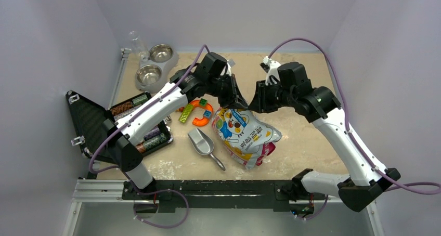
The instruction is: Serve the pet food
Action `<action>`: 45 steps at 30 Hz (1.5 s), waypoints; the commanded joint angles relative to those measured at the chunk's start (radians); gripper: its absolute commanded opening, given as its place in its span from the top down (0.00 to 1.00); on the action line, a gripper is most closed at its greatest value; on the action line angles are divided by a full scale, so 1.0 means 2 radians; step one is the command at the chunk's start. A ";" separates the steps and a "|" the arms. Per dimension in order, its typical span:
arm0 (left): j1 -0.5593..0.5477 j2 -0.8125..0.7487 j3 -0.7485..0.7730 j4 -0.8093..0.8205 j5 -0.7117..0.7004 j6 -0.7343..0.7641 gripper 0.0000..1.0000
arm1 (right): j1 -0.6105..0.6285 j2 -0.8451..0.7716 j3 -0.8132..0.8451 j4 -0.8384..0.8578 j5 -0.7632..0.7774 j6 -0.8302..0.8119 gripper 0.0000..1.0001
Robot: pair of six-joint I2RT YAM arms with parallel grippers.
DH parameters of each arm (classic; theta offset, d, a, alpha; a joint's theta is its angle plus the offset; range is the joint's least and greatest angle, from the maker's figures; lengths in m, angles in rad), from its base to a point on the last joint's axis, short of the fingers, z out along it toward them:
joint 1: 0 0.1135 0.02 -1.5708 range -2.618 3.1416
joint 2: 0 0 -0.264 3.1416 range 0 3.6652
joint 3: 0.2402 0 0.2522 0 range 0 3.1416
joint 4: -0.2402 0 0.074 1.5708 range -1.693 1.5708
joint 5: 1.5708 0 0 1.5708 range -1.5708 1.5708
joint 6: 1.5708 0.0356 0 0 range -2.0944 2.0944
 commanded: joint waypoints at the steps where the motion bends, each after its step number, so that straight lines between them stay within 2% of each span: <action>1: -0.001 -0.012 0.004 -0.003 -0.022 0.002 1.00 | 0.022 0.000 0.010 0.017 0.054 -0.015 0.72; 7: -0.001 -0.027 -0.015 0.035 -0.017 -0.006 1.00 | 0.038 0.016 0.010 0.013 0.080 -0.014 0.76; 9: -0.001 -0.036 -0.024 0.057 -0.018 -0.011 1.00 | 0.043 0.022 0.011 0.004 0.103 -0.011 0.82; 16: -0.001 -0.042 -0.029 0.050 -0.023 -0.010 1.00 | 0.049 0.028 0.014 -0.017 0.161 0.003 1.00; 19: -0.001 -0.053 -0.042 0.074 -0.023 -0.012 1.00 | 0.052 0.025 0.029 -0.043 0.205 0.017 1.00; 24: 0.000 -0.082 -0.088 0.146 -0.020 -0.029 1.00 | 0.052 0.018 0.031 -0.044 0.221 0.014 1.00; 26: 0.000 -0.084 -0.089 0.145 -0.022 -0.029 1.00 | 0.051 0.021 0.041 -0.053 0.207 0.014 1.00; 28: 0.000 -0.086 -0.091 0.147 -0.020 -0.027 1.00 | 0.051 0.014 0.046 -0.043 0.149 0.009 0.98; 32: 0.000 -0.093 -0.111 0.185 -0.008 -0.032 1.00 | 0.050 -0.012 0.043 -0.007 0.059 0.006 0.75; 34: 0.001 -0.101 -0.121 0.200 -0.006 -0.033 1.00 | 0.046 -0.019 0.036 0.002 0.036 -0.001 0.68; 38: 0.004 -0.126 -0.155 0.240 -0.006 -0.039 1.00 | 0.023 -0.029 0.008 0.026 -0.013 -0.004 0.68; 45: 0.006 -0.140 -0.178 0.257 0.001 -0.044 1.00 | 0.010 -0.021 -0.008 0.042 -0.045 -0.006 0.79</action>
